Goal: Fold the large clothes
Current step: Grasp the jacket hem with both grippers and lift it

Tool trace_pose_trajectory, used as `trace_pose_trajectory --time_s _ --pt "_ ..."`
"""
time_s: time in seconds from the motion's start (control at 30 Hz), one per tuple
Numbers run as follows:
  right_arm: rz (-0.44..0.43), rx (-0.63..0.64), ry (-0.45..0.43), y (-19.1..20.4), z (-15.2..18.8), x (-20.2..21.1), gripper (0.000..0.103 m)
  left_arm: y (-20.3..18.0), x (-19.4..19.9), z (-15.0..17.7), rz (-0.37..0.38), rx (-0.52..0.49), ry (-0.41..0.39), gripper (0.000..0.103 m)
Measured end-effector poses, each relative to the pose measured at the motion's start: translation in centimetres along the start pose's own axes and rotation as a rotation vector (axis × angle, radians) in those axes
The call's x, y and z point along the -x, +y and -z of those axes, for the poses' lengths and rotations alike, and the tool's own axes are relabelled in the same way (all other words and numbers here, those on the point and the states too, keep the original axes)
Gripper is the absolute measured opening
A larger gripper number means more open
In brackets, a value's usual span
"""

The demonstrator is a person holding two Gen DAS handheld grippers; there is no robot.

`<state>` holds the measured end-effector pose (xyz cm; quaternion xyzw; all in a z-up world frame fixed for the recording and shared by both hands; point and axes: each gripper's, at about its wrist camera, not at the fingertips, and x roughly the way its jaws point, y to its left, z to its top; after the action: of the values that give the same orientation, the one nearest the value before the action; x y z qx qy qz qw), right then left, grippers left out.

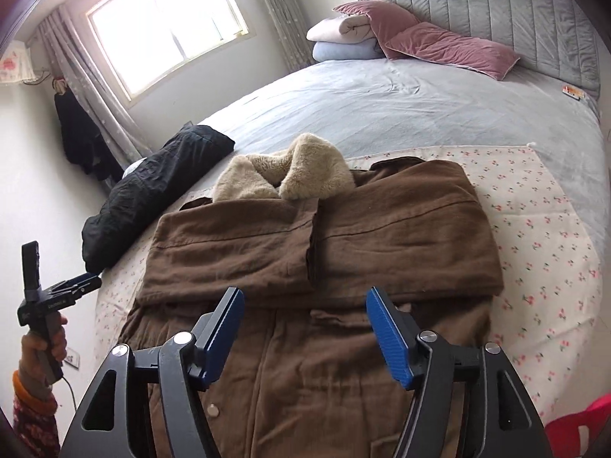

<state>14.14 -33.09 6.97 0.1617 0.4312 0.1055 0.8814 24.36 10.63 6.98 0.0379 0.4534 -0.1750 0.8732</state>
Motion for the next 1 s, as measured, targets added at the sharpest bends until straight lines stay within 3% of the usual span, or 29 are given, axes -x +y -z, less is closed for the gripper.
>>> trace_pose_trajectory --time_s 0.07,0.2,0.37,0.53,0.83,1.0 --pt "-0.004 0.016 -0.002 -0.3 1.5 2.6 0.074 -0.1 2.3 1.5 0.016 0.012 0.008 0.097" --pt "-0.032 0.037 0.011 -1.5 5.1 6.5 0.08 -0.1 5.9 5.0 0.049 0.011 0.019 0.097" --pt "-0.067 0.009 0.052 -4.1 9.5 8.5 0.081 0.1 8.0 9.6 0.113 0.013 0.07 0.097" --pt "-0.082 -0.061 0.089 -7.7 13.6 9.2 0.081 0.6 7.7 13.8 0.177 0.028 0.172 0.097" --pt "-0.096 -0.208 0.135 -13.6 20.4 8.8 0.081 2.7 5.7 19.6 0.362 0.142 0.341 0.097" --pt "-0.095 -0.266 0.158 -15.5 22.5 8.3 0.081 3.2 4.5 21.8 0.404 0.186 0.403 0.088"
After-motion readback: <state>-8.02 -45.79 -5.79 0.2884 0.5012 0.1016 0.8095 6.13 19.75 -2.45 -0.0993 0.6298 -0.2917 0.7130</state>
